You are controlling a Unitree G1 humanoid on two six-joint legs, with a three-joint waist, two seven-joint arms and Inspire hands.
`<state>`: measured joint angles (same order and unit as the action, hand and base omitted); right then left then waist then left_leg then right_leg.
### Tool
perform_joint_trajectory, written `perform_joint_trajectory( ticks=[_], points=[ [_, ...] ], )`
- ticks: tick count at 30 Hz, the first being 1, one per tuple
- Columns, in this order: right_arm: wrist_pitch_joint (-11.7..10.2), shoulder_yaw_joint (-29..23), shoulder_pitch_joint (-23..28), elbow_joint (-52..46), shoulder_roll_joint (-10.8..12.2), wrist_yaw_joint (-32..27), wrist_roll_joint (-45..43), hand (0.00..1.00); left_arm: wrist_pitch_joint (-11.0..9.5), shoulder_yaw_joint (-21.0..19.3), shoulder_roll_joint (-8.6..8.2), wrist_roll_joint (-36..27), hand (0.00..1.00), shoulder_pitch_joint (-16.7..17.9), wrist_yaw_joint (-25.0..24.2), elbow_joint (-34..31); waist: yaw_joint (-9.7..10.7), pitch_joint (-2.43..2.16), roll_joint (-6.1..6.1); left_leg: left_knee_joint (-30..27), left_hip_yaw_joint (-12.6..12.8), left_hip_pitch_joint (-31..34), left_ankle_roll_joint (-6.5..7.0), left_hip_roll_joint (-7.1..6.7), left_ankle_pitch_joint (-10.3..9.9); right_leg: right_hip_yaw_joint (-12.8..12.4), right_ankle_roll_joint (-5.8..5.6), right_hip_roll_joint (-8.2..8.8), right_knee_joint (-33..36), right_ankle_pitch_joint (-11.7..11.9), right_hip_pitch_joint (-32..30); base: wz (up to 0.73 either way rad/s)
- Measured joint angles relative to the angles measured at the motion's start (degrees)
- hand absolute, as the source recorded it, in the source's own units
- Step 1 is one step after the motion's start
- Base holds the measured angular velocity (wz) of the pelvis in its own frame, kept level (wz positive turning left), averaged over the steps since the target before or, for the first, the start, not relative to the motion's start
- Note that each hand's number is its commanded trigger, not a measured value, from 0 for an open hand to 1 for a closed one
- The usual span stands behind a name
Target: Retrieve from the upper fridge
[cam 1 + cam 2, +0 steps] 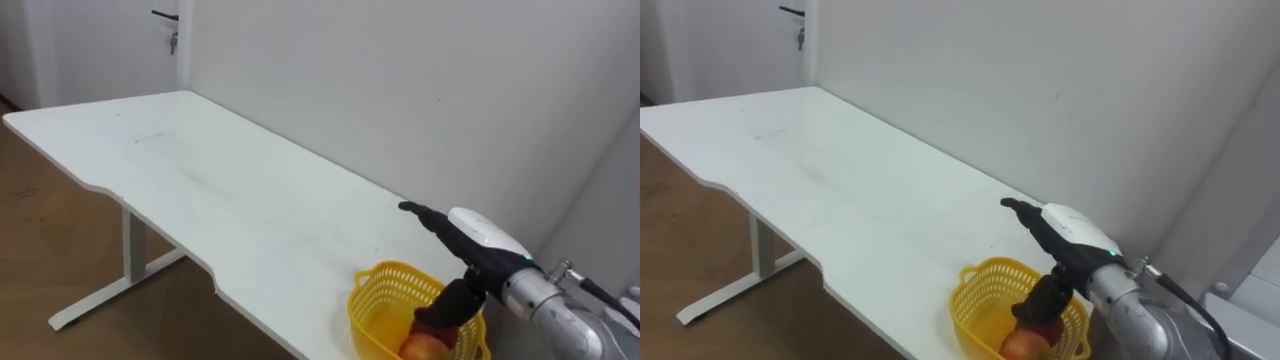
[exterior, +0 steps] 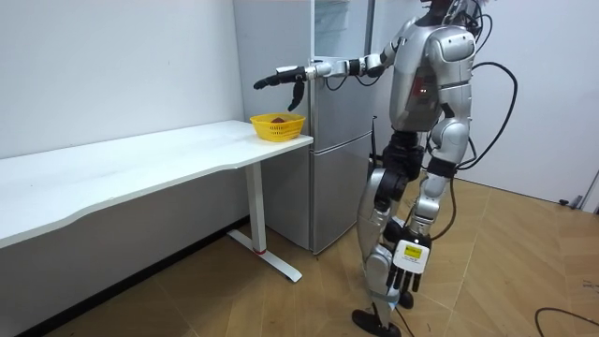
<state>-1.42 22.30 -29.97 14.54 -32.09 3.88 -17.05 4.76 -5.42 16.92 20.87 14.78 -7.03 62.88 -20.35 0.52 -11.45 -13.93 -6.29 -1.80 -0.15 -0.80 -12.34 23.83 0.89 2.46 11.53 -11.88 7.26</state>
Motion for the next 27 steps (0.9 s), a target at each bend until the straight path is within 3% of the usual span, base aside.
perform_joint_trajectory(
  ticks=[3,13,18,23,27],
  points=[
    [-0.49,0.0,0.0,-3.93,0.01,-0.05,-0.04,0.0,-0.04,-0.06,-0.28,0.1,0.0,0.24,0.0,-0.55,0.71,-0.01,1.2,0.32,0.65,-0.53,0.06,0.04,0.04,-0.58,0.0,0.02,0.01,0.0,0.07,-0.13],
    [-0.68,-3.58,1.18,-10.82,0.22,-0.12,0.32,0.0,-0.16,-0.1,-0.91,0.18,0.0,1.43,-0.49,-5.14,3.51,0.08,2.26,0.49,1.93,-0.79,0.09,0.11,0.02,-2.67,0.01,0.0,0.14,0.0,-0.44,-0.09],
    [-2.52,-7.08,2.49,-18.84,0.3,-2.66,1.6,0.0,-0.3,0.25,-1.0,0.08,0.0,0.57,0.69,-3.11,6.85,0.01,4.4,1.22,3.47,-1.48,0.18,0.27,0.05,-3.93,0.01,-0.04,0.17,0.01,-0.43,-0.15],
    [-3.0,-9.95,3.71,-25.04,3.75,-4.22,1.08,0.0,-0.44,1.12,-2.22,0.11,0.0,1.22,1.81,-2.55,9.51,-0.66,5.89,2.31,6.18,-3.22,0.21,0.83,0.08,-6.7,0.1,-0.54,0.21,0.06,-0.41,-0.27],
    [-3.79,-13.55,7.85,-33.88,3.91,-5.04,3.67,0.0,-1.36,1.21,-3.06,0.01,0.0,0.3,1.78,-2.15,11.26,-0.57,6.25,2.69,8.52,-3.88,0.17,1.41,0.05,-9.08,0.38,-1.04,0.17,0.23,-1.05,-0.28]
  ],
)
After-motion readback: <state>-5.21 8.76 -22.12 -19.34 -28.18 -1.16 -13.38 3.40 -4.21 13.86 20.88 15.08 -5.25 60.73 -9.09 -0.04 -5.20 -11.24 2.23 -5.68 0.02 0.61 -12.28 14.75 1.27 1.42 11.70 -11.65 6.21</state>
